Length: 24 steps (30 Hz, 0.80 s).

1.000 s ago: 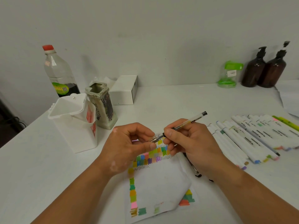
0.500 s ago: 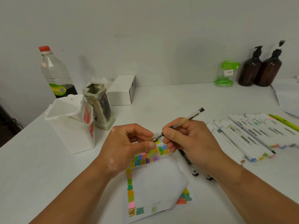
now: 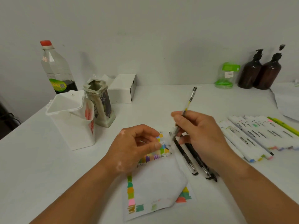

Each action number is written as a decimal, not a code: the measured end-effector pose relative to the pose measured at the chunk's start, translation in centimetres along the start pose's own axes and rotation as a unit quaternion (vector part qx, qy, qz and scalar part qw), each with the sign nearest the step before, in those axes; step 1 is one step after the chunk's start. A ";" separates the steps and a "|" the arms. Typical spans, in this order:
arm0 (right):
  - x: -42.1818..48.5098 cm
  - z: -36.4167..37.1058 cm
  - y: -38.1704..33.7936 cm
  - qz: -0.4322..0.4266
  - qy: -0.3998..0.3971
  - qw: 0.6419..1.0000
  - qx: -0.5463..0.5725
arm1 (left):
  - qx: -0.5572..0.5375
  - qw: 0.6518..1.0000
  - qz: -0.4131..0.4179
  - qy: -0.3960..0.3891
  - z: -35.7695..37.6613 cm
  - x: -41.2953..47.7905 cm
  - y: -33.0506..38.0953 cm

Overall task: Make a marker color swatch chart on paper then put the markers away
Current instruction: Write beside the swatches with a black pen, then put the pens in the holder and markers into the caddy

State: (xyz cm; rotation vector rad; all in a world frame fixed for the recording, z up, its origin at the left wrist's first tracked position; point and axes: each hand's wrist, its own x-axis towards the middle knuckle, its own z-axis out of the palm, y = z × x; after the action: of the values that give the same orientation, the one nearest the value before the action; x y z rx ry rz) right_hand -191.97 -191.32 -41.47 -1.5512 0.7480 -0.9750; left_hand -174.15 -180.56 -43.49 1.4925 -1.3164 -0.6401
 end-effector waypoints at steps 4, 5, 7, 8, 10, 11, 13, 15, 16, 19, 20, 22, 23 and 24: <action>0.4 -2.6 0.6 -0.025 0.017 0.933 -0.358 | 0.143 0.988 0.006 0.049 -0.7 0.1 -1.2; 0.3 -2.4 0.8 -0.021 0.007 0.925 -0.381 | 0.159 0.986 0.006 0.053 -0.7 0.2 -1.5; -0.1 -1.4 1.4 -0.016 -0.019 0.911 -0.411 | 0.184 0.981 0.008 0.054 -0.8 0.2 -1.9; -0.2 -0.9 1.7 -0.016 -0.037 0.897 -0.441 | 0.196 0.979 0.009 0.054 -0.9 0.3 -2.1; -0.4 0.0 2.2 -0.023 -0.069 0.855 -0.514 | 0.217 0.974 0.014 0.057 -1.1 0.4 -2.5; -0.5 0.2 2.3 -0.023 -0.077 0.838 -0.541 | 0.226 0.972 0.016 0.056 -1.4 0.5 -2.7; -0.6 0.3 2.6 -0.020 -0.075 0.821 -0.565 | 0.246 0.968 0.016 0.046 -1.7 0.6 -3.0; -0.5 0.2 2.9 -0.022 -0.064 0.814 -0.577 | 0.269 0.962 0.022 0.043 -1.9 0.6 -3.5; -0.4 0.1 3.0 -0.023 -0.060 0.817 -0.574 | 0.280 0.958 0.028 0.045 -2.0 0.6 -3.7; -0.3 -0.2 3.2 -0.019 -0.048 0.835 -0.548 | 0.307 0.950 0.039 0.040 -2.1 0.6 -4.0; -0.3 -0.2 3.3 -0.018 -0.042 0.842 -0.538 | 0.315 0.947 0.040 0.038 -2.0 0.6 -4.0; -0.3 -0.2 3.3 -0.021 -0.030 0.854 -0.519 | 0.321 0.946 0.034 0.039 -1.8 0.4 -3.8; -0.3 -0.2 3.2 -0.023 -0.022 0.859 -0.511 | 0.323 0.945 0.029 0.039 -1.6 0.3 -3.6; -0.4 -0.2 3.1 -0.027 -0.015 0.863 -0.504 | 0.325 0.945 0.022 0.040 -1.6 0.3 -3.3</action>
State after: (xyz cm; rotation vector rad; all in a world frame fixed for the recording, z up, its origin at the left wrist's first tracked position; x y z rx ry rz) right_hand -192.22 -191.68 -44.59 -2.4787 1.3141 -0.5806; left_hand -171.35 -180.61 -45.90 1.9766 -1.5764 -0.0987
